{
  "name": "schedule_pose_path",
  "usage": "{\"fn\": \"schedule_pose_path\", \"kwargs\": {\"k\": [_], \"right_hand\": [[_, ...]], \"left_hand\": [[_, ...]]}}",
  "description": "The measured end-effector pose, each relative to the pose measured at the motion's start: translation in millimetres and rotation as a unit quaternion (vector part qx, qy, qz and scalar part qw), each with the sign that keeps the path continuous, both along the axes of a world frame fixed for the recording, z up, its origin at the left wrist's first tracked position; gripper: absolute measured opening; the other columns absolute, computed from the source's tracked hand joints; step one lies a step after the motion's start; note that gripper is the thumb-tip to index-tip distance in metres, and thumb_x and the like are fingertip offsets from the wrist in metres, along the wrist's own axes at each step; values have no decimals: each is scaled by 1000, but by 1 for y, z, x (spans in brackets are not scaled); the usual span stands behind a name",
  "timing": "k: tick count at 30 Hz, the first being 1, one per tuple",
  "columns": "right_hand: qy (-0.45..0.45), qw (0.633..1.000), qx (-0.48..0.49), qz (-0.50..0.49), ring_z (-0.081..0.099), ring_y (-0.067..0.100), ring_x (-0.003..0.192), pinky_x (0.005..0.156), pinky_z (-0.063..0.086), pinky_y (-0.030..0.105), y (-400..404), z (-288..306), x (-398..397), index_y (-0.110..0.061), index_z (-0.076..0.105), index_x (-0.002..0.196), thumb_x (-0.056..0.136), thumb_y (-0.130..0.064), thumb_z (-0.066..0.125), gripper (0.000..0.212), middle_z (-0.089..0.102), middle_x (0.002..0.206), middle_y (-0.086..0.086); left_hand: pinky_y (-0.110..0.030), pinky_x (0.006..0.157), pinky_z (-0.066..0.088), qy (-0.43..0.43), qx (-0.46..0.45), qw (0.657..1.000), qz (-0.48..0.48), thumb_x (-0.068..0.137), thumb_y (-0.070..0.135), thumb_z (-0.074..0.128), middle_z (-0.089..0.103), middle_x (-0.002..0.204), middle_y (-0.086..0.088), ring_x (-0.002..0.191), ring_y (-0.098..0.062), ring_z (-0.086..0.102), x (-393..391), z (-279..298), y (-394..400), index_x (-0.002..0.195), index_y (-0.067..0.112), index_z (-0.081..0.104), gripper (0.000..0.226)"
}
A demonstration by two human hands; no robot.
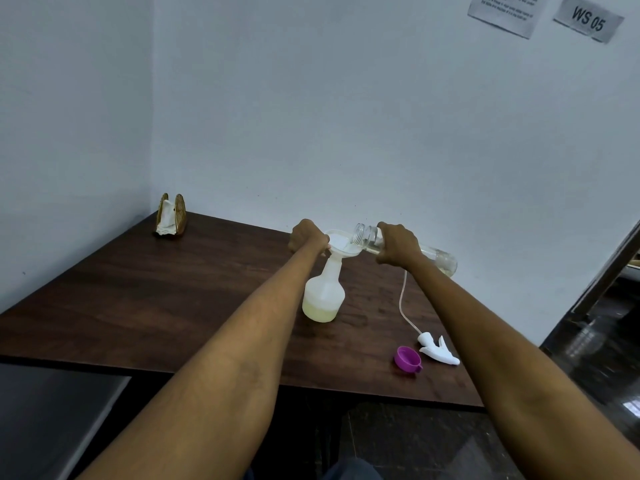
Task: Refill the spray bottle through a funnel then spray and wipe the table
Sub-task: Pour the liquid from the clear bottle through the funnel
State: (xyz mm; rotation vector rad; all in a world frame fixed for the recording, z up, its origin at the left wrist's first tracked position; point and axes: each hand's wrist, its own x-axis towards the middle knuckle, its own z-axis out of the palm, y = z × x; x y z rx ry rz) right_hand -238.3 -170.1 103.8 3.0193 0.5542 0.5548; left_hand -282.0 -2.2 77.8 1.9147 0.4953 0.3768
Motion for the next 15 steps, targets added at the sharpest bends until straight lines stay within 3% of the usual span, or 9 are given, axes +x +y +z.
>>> {"fn": "schedule_pose_path", "kwargs": {"k": [6, 10, 13, 15], "right_hand": [[-2, 1000, -19, -2, 60, 31, 93, 66, 36, 29, -1, 1, -2, -4, 51, 108, 71, -9, 68, 41, 65, 100, 13], [-4, 1000, -24, -3, 60, 31, 93, 67, 38, 31, -2, 3, -2, -4, 51, 109, 71, -9, 68, 42, 65, 100, 13], [-3, 1000, -29, -4, 60, 31, 94, 69, 39, 31, -2, 3, -1, -4, 51, 108, 71, -9, 68, 41, 65, 101, 13], [-5, 999, -33, -4, 60, 31, 94, 69, 39, 32, -2, 3, -1, -4, 51, 107, 71, -9, 67, 40, 65, 100, 13]], "left_hand": [[-34, 82, 58, -5, -10, 1000, 3, 81, 8, 65, 76, 90, -9, 88, -25, 73, 2, -3, 1, 95, 3, 71, 16], [-33, 82, 58, -2, -11, 1000, 1, 83, 8, 64, 76, 89, -9, 87, -24, 73, 1, -1, 1, 84, 5, 67, 5], [-32, 82, 58, -3, -9, 1000, 3, 84, 8, 63, 76, 88, -9, 86, -23, 73, 4, -2, 1, 65, 8, 55, 20], [-33, 82, 58, -4, -9, 1000, 7, 84, 8, 63, 76, 88, -8, 86, -23, 73, 4, -2, 1, 66, 9, 55, 20]]}}
